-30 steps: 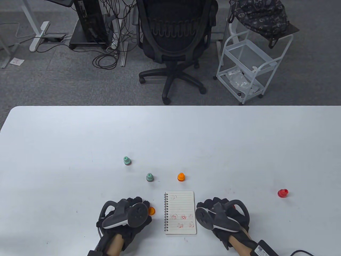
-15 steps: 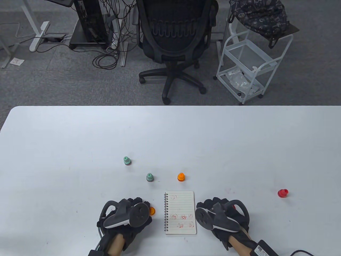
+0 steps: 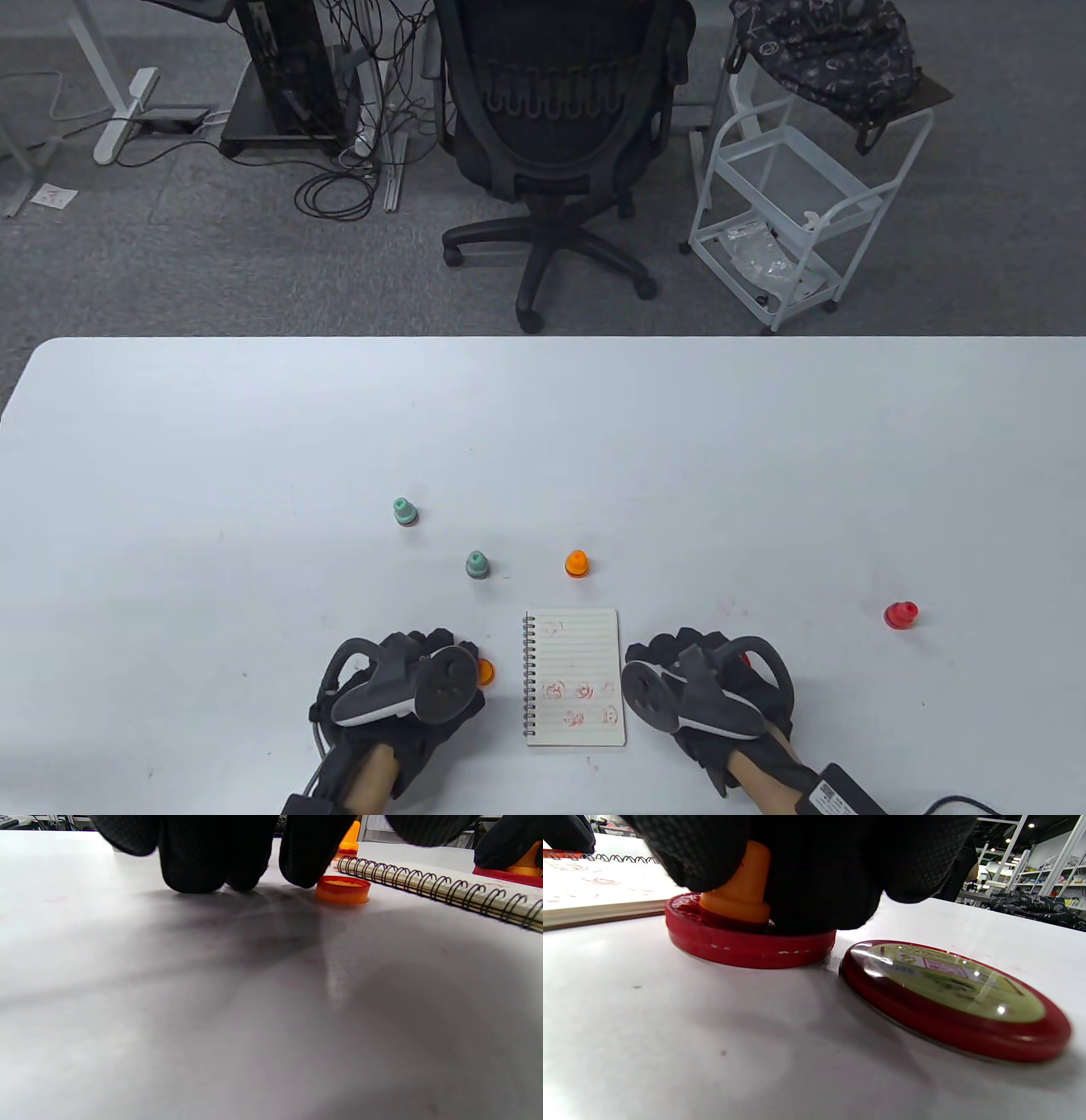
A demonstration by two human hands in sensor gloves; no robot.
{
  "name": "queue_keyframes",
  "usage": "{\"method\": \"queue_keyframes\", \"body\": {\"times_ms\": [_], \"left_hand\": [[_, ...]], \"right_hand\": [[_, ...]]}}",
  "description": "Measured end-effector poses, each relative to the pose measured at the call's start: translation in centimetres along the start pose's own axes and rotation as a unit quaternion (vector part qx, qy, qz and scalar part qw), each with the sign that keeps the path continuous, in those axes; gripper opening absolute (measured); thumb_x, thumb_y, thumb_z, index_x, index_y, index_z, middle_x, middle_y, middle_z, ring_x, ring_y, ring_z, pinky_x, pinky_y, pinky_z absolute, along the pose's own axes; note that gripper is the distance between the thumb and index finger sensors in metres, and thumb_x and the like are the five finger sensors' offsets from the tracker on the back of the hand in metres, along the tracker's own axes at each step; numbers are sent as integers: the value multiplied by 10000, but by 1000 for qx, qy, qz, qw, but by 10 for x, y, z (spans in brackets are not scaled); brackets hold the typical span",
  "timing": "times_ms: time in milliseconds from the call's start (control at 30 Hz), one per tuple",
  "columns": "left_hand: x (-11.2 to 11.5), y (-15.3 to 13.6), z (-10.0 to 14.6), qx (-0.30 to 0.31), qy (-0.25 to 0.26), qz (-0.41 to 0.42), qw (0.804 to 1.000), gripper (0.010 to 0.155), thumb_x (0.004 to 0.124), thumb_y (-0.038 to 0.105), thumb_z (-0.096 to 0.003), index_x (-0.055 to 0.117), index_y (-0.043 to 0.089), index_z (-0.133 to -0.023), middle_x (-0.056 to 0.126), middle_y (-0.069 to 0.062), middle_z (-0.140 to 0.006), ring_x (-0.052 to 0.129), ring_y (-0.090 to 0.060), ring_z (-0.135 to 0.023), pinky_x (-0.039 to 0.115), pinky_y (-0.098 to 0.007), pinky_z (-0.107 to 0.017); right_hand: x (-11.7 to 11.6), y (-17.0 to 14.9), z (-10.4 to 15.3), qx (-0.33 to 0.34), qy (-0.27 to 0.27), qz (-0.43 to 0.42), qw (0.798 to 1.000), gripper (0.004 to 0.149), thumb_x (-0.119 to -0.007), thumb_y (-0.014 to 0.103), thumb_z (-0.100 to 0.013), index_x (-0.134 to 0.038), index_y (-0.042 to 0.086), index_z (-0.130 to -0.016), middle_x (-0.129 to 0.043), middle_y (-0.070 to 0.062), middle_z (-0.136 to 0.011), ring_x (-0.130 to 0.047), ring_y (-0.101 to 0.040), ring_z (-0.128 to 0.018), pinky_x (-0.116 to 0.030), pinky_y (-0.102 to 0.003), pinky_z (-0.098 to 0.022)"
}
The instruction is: Stamp reward stamp onto notebook
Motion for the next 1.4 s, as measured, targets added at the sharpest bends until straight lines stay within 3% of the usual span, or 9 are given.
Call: {"method": "queue_keyframes", "body": {"times_ms": [267,633,867,1067,1400], "left_hand": [[0,-1,0,-1,2,3,1000,679,654,518,-541,691,127,-1094,656,-221,-1114,716,-535,-921,581,-675,-680],[-5,-3,6,-1,22,6,1000,674,656,516,-539,698,129,-1090,664,-218,-1111,725,-530,-919,586,-674,-678],[-14,-3,14,-2,48,0,999,672,658,513,-540,699,129,-1089,663,-218,-1111,725,-530,-918,586,-673,-679],[-20,-6,20,-6,65,-1,998,669,659,512,-539,703,130,-1087,663,-217,-1112,724,-528,-920,586,-674,-678],[-22,-8,22,-7,77,-8,997,666,660,511,-539,706,131,-1085,664,-218,-1112,727,-529,-918,586,-673,-678]], "right_hand": [[1,-1,1,-1,-11,0,1000,448,-783,382,-384,-784,272,-818,-946,84,-715,-927,-151,-646,-804,-416,-558],[14,-26,10,-48,-43,-79,995,475,-798,378,-366,-784,302,-835,-915,22,-785,-978,-188,-613,-824,-413,-538],[37,-21,12,-40,-105,-80,990,507,-813,371,-351,-767,292,-850,-926,8,-775,-994,-184,-588,-840,-400,-509],[53,-2,-5,-18,-120,-51,991,514,-832,345,-332,-777,281,-839,-938,0,-764,-1011,-180,-559,-858,-378,-472],[51,41,-55,2,-67,33,997,499,-802,299,-352,-773,303,-851,-923,4,-816,-1010,-177,-594,-853,-381,-495]]}}
Point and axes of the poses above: the tracker on the back of each hand, its own y axis roughly to the thumb side, its own z axis roughly from the fingertips to the wrist, x = y × z, the point moved 2 cm from there along -z, roughly from the wrist to the fingertips
